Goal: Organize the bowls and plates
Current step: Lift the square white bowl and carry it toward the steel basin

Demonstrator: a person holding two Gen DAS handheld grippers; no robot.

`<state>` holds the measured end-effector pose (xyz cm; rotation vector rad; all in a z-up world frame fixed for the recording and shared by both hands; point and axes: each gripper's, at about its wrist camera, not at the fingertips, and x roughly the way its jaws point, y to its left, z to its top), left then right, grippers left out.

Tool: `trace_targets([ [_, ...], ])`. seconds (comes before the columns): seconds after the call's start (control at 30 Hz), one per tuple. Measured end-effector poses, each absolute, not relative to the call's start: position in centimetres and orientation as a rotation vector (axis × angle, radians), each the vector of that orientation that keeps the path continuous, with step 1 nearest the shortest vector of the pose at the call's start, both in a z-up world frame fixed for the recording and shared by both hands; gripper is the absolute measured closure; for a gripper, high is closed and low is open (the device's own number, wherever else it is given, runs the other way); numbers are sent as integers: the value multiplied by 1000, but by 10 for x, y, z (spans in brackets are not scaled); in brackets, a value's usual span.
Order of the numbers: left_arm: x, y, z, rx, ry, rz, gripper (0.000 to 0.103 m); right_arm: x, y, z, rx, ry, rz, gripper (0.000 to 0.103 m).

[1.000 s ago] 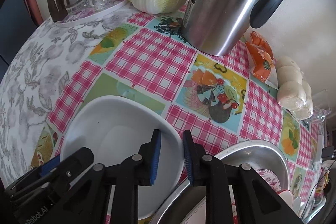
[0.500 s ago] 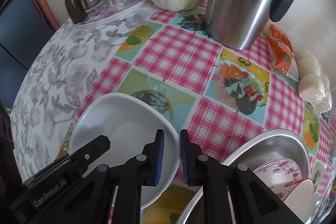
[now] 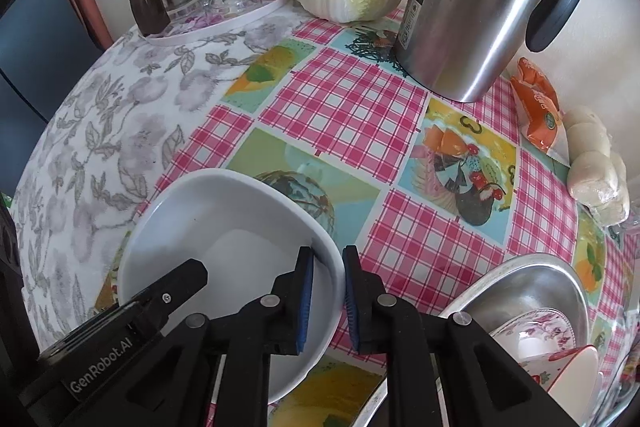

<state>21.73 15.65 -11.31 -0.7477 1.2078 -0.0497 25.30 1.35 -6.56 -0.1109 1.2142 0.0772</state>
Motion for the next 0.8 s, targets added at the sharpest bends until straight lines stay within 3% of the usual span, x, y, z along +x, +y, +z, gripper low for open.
trace_targets([
  [0.8, 216, 161, -114, -794, 1212, -56, 76, 257, 22, -83, -223, 1236, 80, 78],
])
